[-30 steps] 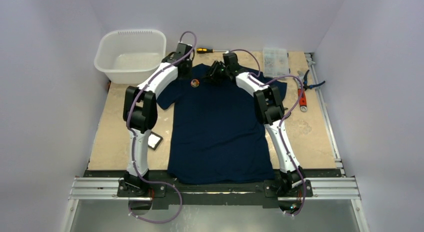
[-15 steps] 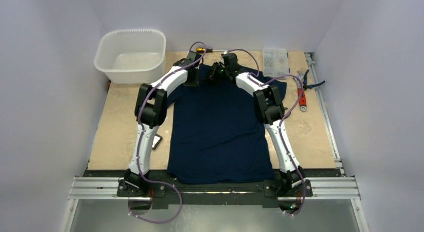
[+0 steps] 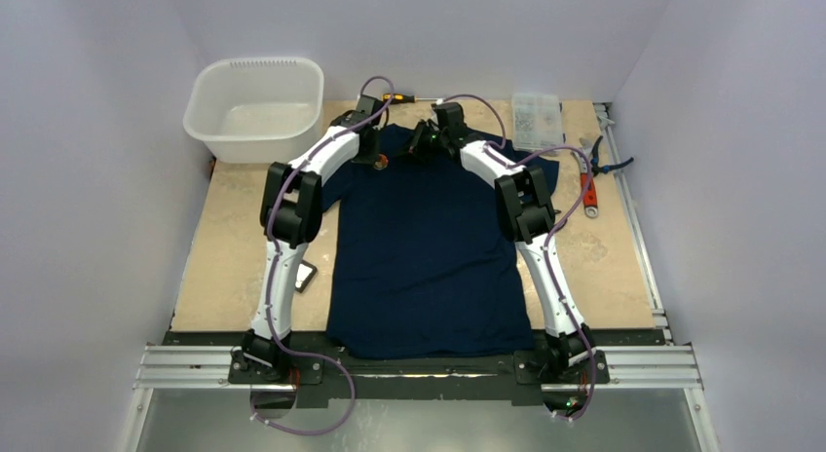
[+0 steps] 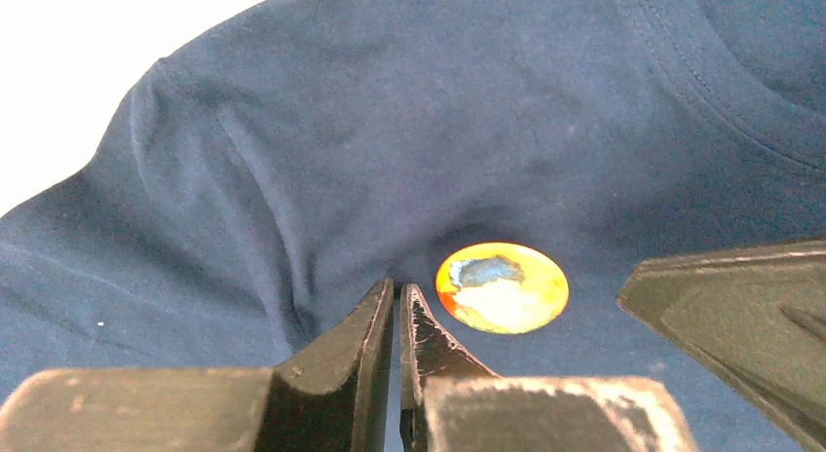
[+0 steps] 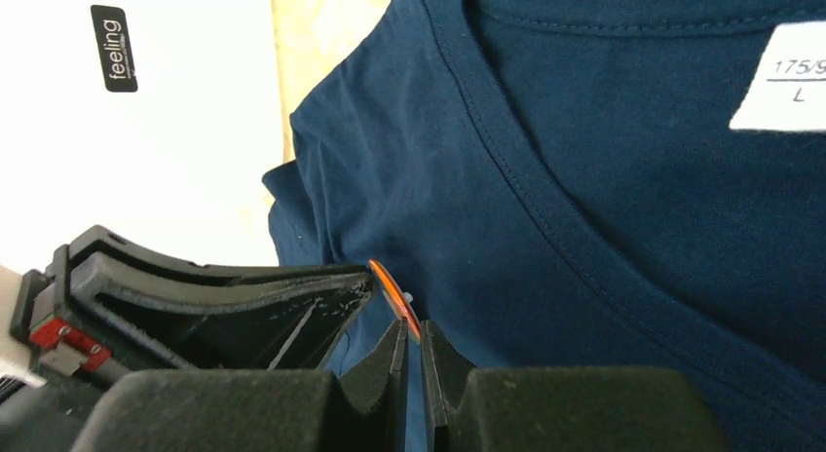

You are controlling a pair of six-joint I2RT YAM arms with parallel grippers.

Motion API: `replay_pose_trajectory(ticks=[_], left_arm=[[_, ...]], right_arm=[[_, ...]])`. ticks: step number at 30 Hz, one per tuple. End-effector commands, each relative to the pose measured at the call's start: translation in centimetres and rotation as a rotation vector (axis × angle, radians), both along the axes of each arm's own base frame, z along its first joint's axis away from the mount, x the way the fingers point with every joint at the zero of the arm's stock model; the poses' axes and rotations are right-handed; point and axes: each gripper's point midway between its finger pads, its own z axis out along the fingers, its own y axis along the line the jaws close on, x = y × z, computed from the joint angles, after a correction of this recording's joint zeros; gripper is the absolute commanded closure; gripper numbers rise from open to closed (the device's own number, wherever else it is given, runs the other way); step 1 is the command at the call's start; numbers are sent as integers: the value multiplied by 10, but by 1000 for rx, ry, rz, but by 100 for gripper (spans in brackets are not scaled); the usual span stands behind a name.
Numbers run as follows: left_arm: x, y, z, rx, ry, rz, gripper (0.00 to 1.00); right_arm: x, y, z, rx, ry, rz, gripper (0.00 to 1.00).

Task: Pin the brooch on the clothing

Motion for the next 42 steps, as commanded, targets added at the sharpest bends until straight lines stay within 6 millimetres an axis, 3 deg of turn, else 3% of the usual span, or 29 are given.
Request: replay_pose_trajectory(ticks=[1, 12, 31, 42], left_arm=[[18, -4, 14, -35, -53, -13, 94], [18, -15, 42, -92, -92, 19, 94], [19, -7, -12, -47, -16, 22, 94], [15, 3, -31, -42, 15, 33, 95]], right_arm=[[7, 5, 36, 28, -88, 29, 89], [7, 5, 31, 13, -87, 30, 90], [1, 10, 10, -48, -59, 47, 86], [0, 19, 1, -41, -51, 54, 68]])
